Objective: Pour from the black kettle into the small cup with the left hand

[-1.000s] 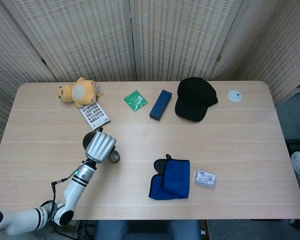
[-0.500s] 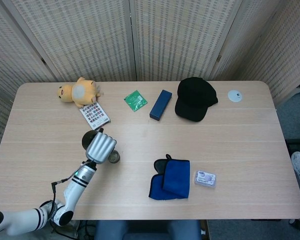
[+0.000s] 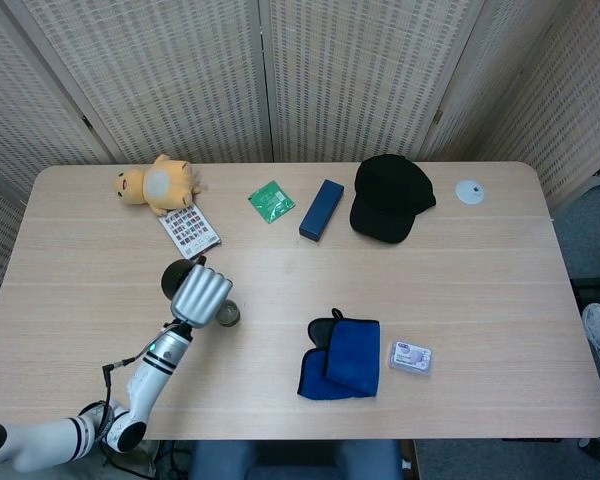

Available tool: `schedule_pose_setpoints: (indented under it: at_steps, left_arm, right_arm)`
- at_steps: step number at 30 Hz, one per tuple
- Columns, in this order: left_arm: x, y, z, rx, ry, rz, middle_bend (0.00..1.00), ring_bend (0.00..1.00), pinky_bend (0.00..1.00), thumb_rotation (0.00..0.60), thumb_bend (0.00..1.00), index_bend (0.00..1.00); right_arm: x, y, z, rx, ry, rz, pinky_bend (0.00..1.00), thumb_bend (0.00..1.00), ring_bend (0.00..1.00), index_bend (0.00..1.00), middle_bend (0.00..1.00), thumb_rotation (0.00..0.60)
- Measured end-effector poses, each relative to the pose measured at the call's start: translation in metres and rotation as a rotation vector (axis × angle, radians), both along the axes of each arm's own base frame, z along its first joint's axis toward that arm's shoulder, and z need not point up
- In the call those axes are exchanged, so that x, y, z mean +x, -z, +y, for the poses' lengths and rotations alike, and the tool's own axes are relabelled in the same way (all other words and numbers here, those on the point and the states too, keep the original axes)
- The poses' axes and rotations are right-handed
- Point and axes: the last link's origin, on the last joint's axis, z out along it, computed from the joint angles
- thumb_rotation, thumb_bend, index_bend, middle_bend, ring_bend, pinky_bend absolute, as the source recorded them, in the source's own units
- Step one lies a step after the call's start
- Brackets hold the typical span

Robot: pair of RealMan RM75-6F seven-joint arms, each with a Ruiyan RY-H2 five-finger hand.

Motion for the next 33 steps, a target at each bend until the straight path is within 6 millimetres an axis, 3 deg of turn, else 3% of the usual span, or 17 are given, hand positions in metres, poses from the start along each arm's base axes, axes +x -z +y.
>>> schedule_pose_setpoints:
  at_steps: [28, 33]
  left_arm:
    - [0.0022, 0.0003, 0.0008, -0.049, -0.062, -0.071, 1.0, 1.0, 0.52, 0.495, 0.36, 1.0]
    - [0.0012, -0.0017, 0.0022, -0.055, -0.08, -0.092, 1.0, 0.99, 0.52, 0.408, 0.36, 1.0]
  right_arm:
    - [-0.0004, -0.0007, 0.0004, -0.003, 0.0, -0.002, 0.0, 0.11, 0.0, 0.02, 0.09, 0.6]
    - [-0.0006, -0.0007, 0.0004, -0.004, 0.001, -0.002, 0.0, 0.11, 0.0, 0.02, 0.09, 0.6]
